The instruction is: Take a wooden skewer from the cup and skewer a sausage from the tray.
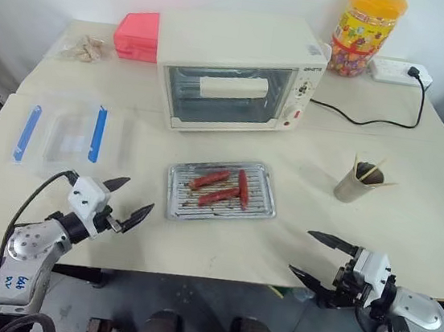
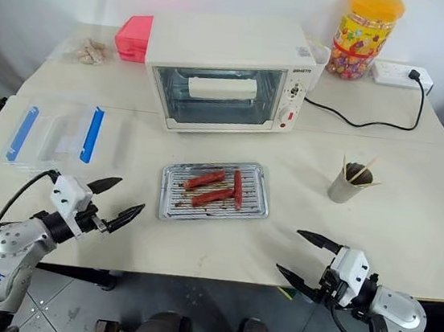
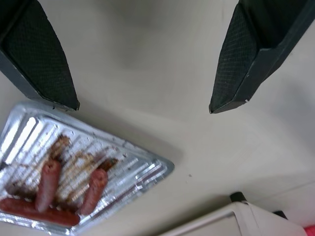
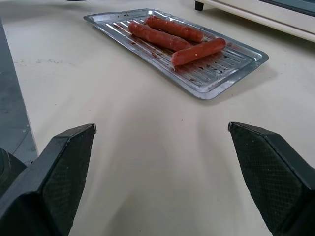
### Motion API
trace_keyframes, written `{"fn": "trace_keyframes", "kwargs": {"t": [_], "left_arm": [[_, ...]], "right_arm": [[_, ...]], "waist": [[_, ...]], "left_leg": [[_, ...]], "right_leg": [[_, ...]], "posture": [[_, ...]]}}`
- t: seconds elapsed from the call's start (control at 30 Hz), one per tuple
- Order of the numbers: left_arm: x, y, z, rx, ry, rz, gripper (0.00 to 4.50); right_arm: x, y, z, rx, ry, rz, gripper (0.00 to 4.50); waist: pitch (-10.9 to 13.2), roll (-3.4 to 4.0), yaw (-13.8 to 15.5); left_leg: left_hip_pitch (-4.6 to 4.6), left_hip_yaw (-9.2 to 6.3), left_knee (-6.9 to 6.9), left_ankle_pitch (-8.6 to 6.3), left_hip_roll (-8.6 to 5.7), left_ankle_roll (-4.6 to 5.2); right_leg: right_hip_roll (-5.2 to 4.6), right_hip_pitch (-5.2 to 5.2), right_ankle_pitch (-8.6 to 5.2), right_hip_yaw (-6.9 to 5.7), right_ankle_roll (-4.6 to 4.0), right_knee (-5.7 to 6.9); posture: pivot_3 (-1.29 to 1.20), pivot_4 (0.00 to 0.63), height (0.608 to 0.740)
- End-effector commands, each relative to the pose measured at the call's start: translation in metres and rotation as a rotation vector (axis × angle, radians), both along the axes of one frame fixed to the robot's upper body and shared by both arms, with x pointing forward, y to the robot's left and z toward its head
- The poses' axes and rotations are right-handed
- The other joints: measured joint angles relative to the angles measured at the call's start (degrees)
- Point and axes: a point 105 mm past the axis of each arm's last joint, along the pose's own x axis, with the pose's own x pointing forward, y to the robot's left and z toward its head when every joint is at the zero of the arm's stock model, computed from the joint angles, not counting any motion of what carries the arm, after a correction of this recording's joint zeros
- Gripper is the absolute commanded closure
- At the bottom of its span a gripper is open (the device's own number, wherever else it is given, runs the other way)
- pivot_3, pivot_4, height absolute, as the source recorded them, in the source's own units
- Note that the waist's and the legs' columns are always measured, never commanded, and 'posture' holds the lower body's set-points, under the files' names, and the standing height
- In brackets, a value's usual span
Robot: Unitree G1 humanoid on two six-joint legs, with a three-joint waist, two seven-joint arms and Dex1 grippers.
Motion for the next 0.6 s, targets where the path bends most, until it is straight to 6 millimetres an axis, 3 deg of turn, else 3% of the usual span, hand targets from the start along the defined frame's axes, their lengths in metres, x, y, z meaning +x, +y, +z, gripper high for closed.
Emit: {"fn": "trace_keyframes", "kwargs": {"t": [0.03,0.1,0.4,0.53,0.6], "left_arm": [[-0.005,-0.004,0.012,0.002,-0.038,-0.082,0.02],[-0.013,-0.015,0.023,-0.039,-0.044,-0.195,0.02],[-0.038,-0.06,0.069,-0.152,-0.004,-0.59,0.02],[-0.043,-0.068,0.078,-0.217,0.037,-0.66,0.02],[-0.038,-0.069,0.085,-0.222,0.006,-0.656,0.02]], "right_arm": [[0.001,-0.006,0.017,0.024,-0.066,-0.043,0.0],[-0.001,-0.021,0.027,0.033,-0.085,-0.112,0.0],[-0.023,-0.132,0.062,-0.037,-0.154,-0.564,0.0],[-0.031,-0.147,0.06,-0.106,-0.126,-0.568,0.0],[-0.026,-0.152,0.072,-0.096,-0.154,-0.573,0.0]], "waist": [[0.0,0.0,0.0],[0.0,0.0,0.3],[0.0,0.02,1.2],[0.0,0.02,1.0],[0.0,0.02,0.6]], "left_leg": [[0.0,0.0,0.0,0.0,0.0,0.0],[-0.04,-0.03,0.01,0.0,-0.02,0.0],[-0.02,-0.13,0.01,0.01,-0.08,0.01],[0.0,-0.09,-0.02,0.02,-0.05,0.02],[0.01,-0.06,-0.02,0.02,-0.02,0.02]], "right_leg": [[0.0,0.0,0.0,0.0,0.0,0.0],[-0.04,0.0,0.0,0.03,0.0,-0.01],[-0.41,0.14,0.0,0.15,-0.01,-0.08],[-0.12,0.14,0.0,0.14,-0.01,-0.09],[0.0,0.14,0.0,0.16,-0.01,-0.09]], "posture": [[0.0,0.15,0.74],[0.0,0.15,0.74],[0.0,0.15,0.74],[0.0,0.15,0.74],[0.0,0.15,0.74]]}}
